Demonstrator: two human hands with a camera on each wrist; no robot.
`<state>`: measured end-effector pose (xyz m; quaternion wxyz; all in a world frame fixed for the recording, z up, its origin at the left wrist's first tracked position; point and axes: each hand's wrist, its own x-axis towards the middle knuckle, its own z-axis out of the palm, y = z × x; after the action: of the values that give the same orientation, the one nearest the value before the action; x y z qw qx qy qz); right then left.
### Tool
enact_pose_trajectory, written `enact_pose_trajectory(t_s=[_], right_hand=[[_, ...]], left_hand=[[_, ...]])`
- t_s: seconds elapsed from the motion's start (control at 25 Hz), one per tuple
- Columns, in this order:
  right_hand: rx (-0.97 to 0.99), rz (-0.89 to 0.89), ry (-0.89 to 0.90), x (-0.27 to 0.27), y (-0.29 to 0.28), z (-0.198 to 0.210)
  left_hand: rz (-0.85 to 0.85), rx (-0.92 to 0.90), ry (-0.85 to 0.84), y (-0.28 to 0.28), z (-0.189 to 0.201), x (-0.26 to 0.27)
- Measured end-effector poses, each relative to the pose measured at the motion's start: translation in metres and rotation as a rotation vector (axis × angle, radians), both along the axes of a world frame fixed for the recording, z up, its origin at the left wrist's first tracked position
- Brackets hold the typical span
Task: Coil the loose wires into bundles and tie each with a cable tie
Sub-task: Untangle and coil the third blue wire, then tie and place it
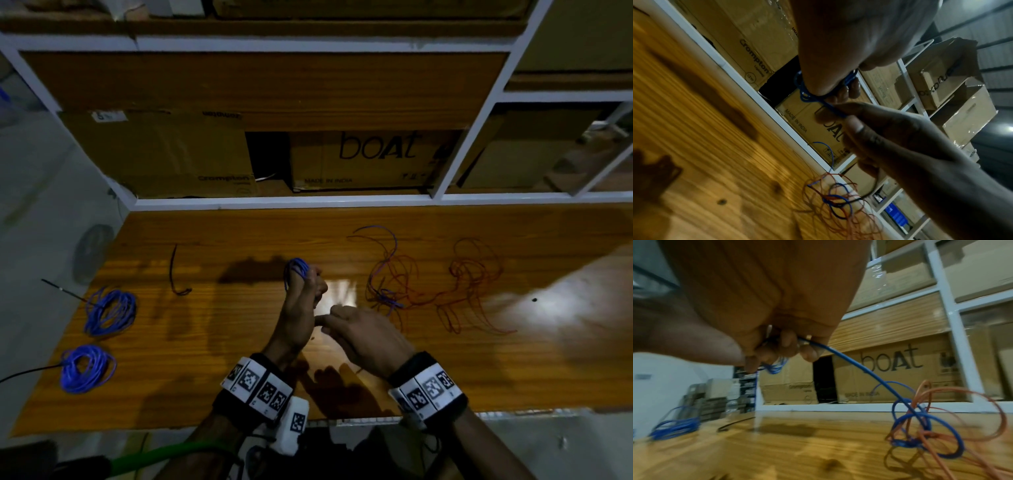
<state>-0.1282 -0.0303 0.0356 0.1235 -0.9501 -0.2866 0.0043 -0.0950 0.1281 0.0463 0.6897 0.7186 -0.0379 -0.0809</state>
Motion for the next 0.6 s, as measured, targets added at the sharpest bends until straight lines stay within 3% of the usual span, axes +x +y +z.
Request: enact_pose_trajectory(t_s=[0.16,0.32,0.6], right_hand=[[0.007,-0.039,-0.043,0.011,-0.014,0.006],[0.035,-0.025,-0.088,0.015,-0.025,0.014],[0.107,0.054,-0.007,0.016,-0.012,0.015]], left_hand=[[-0.086,0.196,-0.091,0.005,-0.009,-0.001],[-0.118,0.334,-0.040,0.005,-0.031,-0.004],[-0.068,0.279,0.015,0.008,-0.035,-0.006]])
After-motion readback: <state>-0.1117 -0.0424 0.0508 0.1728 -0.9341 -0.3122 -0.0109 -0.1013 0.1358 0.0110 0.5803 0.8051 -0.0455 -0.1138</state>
